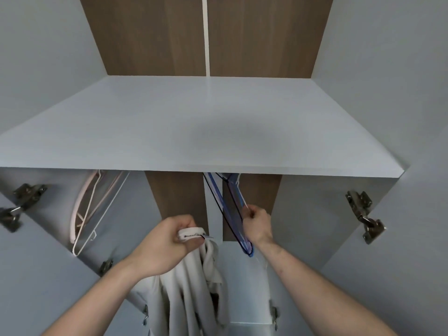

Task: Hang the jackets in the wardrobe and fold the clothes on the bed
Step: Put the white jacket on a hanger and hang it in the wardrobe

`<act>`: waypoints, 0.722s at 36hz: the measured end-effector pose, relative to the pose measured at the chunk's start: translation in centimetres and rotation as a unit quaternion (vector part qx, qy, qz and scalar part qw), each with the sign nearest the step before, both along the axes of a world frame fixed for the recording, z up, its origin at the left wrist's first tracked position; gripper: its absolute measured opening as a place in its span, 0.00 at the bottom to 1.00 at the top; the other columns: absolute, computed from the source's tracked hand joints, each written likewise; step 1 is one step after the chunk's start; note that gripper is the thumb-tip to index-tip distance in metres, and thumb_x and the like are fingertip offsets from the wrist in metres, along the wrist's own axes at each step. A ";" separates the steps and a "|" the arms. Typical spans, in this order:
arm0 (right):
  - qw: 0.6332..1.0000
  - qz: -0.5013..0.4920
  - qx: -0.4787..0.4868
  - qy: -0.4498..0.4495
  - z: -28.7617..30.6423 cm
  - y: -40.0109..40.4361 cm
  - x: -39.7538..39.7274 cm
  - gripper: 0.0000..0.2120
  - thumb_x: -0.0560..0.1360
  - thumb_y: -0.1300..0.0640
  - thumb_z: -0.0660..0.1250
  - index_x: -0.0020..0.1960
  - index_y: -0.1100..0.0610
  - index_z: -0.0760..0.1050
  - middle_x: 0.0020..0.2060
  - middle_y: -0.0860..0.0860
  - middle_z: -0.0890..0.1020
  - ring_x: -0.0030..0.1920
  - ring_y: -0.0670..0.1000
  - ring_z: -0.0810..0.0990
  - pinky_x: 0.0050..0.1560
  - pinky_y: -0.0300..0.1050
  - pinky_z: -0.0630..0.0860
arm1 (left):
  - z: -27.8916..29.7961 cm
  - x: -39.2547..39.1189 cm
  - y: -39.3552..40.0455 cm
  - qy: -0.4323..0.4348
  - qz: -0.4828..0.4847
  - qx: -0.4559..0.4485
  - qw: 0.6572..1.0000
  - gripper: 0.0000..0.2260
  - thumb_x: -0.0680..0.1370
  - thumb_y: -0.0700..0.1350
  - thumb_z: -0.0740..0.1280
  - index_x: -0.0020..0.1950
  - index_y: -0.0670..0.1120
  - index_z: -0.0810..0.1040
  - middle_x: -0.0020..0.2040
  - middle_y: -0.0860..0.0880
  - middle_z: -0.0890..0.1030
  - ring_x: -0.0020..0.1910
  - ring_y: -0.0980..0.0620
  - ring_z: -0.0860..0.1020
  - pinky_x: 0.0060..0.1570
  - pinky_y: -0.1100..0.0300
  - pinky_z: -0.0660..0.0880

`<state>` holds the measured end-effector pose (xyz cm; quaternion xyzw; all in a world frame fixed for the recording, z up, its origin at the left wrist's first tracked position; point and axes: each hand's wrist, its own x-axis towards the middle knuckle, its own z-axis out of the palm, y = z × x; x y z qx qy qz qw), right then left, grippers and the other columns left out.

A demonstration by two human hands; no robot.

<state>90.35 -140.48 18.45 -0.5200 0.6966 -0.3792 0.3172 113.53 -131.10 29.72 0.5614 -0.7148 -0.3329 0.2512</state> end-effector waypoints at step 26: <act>0.973 -0.193 -0.103 -0.078 2.1 6.7 -7.4 0.12 0.83 0.57 0.63 0.57 0.60 0.84 0.42 0.56 0.84 0.48 0.60 0.82 0.53 0.50 0.76 | 0.2 0.8 6.6 0.058 0.068 -0.008 0.996 0.07 0.78 0.47 0.73 0.44 0.47 0.78 0.38 0.43 0.79 0.35 0.46 0.75 0.36 0.56 0.68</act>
